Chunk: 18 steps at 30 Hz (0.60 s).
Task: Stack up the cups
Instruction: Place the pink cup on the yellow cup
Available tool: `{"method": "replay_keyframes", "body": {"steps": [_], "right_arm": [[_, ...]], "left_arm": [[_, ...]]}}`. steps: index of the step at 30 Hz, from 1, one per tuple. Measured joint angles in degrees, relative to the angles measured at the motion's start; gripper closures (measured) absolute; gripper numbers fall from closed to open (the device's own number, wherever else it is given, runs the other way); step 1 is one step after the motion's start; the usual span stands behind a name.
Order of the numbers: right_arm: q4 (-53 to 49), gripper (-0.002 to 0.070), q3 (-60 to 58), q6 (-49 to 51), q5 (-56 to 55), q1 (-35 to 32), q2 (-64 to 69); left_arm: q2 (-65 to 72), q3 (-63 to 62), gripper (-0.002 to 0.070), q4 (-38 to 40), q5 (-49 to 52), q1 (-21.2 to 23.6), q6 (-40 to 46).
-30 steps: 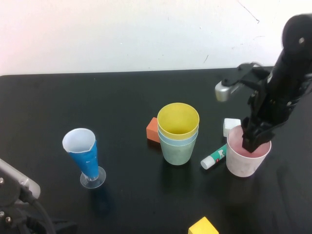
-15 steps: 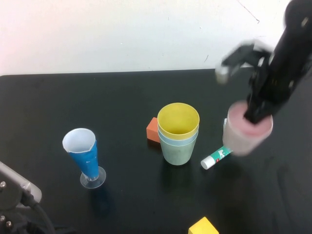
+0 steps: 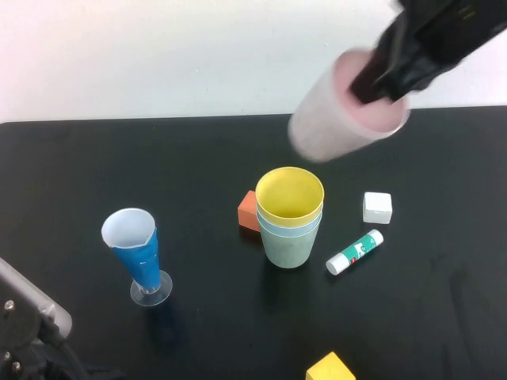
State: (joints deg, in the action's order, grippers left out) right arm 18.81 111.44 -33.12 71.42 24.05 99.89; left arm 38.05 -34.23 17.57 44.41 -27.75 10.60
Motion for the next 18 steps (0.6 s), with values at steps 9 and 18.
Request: {"method": "replay_keyframes", "body": {"steps": [9,18], "right_arm": [[-0.51,0.0659,0.0,-0.89,0.0,5.07,9.06],[-2.79,0.0503,0.0,-0.99,-1.51,5.07,11.74]], "left_arm": [[0.0,0.0,0.0676,-0.34,0.62,0.0,0.56],[0.0,0.0,0.0676,-0.34,2.67,0.0,0.69]]}}
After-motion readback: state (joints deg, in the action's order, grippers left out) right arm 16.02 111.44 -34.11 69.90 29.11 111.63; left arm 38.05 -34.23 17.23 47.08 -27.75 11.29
